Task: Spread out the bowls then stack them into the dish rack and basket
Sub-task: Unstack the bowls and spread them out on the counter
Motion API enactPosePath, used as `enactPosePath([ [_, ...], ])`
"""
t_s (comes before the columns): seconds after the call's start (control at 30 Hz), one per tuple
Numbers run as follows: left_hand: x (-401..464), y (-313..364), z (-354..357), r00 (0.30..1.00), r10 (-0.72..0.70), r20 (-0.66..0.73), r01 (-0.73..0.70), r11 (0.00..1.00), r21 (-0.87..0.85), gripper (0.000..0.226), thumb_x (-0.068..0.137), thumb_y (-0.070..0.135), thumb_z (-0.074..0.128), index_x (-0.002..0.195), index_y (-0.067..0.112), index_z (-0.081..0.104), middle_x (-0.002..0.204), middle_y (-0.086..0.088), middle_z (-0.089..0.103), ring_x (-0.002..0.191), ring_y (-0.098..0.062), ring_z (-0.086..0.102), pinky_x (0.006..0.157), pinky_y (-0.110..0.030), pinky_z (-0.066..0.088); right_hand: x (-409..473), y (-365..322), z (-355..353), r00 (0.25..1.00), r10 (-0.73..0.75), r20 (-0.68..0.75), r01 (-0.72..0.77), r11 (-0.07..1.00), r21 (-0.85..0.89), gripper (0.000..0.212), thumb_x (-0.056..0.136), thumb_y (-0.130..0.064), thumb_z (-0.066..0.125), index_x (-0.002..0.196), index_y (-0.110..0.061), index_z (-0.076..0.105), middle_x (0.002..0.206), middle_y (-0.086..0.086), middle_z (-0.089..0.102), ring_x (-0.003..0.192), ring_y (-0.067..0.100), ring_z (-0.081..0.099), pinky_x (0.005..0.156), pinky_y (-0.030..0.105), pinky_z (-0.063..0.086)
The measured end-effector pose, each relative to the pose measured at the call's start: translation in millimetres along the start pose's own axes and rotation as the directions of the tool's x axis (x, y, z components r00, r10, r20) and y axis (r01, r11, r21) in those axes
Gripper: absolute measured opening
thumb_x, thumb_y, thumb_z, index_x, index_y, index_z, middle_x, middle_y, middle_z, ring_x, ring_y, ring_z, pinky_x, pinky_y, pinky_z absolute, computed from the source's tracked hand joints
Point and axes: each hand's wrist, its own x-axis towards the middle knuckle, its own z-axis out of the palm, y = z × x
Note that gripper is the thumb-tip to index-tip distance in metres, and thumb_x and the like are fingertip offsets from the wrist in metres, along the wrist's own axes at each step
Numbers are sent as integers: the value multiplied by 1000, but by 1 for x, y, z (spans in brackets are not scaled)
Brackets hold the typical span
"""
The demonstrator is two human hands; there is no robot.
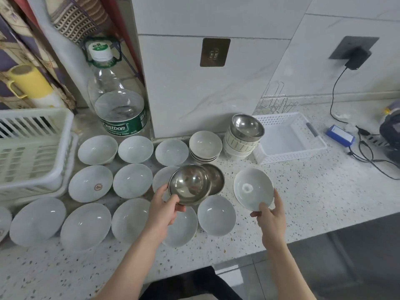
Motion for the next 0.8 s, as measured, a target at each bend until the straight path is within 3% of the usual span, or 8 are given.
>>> enactPosePath([
  [0.2,-3,-2,40,996,71,54,-75,993,86,46,90,4,51,124,35,50,82,-6,73,54,-8,66,38,-14,35,12,12,-28,999,41,-34,-39,998,52,66,92,-2,48,146,-38,37,101,10,64,51,4,61,59,25,42],
  [0.3,3,-2,73,985,148,92,-163,970,182,51,91,6,54,136,29,45,91,-2,71,62,-11,71,50,-14,46,36,13,-42,998,54,-18,-52,995,80,65,93,0,48,145,-38,38,95,21,62,46,3,59,55,28,40],
  [0.43,15,2,125,973,220,69,-230,915,331,52,91,14,53,139,31,43,83,3,72,60,-6,71,56,-17,49,76,9,-64,996,65,57,-68,996,65,67,92,2,49,146,-36,38,93,23,62,47,7,60,45,24,38],
  [0.53,25,-1,156,981,193,22,-188,915,357,47,94,14,52,138,26,42,95,8,68,59,-4,71,47,-15,46,104,6,-79,991,67,120,-73,996,45,67,92,1,51,147,-37,37,94,22,63,49,10,60,43,22,39],
  [0.8,35,-13,199,982,127,-138,-59,909,413,58,95,18,57,147,20,31,102,4,64,70,-10,72,51,-20,50,142,1,-93,943,20,333,-25,1000,12,63,91,4,48,138,-38,47,84,10,68,49,12,59,42,22,37],
])
